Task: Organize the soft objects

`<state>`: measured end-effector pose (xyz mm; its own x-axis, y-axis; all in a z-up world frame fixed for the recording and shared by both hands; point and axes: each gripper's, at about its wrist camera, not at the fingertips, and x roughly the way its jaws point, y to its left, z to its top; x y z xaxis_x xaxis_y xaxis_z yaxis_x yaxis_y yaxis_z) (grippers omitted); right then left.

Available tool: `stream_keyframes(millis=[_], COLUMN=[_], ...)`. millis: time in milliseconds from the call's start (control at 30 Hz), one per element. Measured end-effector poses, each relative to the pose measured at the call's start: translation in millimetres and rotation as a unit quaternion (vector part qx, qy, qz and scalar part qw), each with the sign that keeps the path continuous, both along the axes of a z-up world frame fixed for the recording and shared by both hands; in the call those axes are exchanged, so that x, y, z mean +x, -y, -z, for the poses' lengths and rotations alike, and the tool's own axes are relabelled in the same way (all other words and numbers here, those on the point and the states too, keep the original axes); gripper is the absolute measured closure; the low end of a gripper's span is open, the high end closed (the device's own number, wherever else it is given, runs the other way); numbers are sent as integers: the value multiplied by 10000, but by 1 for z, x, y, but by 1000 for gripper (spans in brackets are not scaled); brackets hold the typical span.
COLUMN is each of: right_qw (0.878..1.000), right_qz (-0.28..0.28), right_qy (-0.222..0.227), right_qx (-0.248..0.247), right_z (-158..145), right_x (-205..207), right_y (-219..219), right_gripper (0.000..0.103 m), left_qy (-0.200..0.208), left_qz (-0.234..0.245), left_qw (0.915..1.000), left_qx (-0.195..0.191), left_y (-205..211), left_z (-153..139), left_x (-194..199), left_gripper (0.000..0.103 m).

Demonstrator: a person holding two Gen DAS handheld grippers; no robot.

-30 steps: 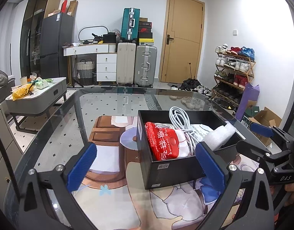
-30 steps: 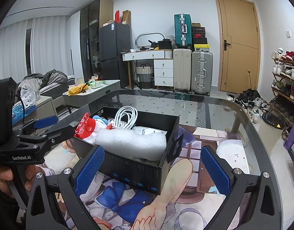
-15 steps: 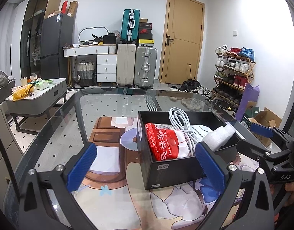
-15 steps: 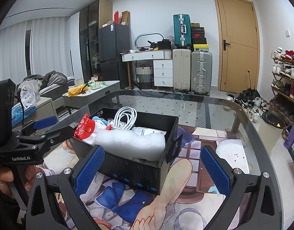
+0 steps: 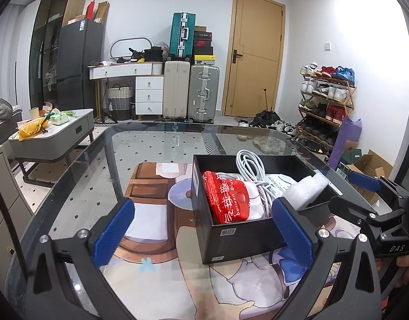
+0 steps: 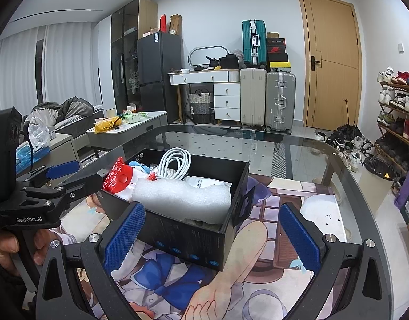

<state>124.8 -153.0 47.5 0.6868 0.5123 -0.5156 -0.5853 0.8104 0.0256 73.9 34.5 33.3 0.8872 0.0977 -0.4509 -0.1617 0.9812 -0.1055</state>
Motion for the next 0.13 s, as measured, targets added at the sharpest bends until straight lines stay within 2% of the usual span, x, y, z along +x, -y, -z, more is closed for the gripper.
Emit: stream_keyframes(millis=[133], right_qw=[10000], right_qz=[5], right_qy=[-4], right_qx=[4], right_z=[0], right_x=[1], right_y=[0], right_gripper=[1], left_qy=[-21], left_qz=[-7], left_qw=[10000], left_qx=[57], left_y=[2], left_z=[0], left_x=[1], left_gripper=[0])
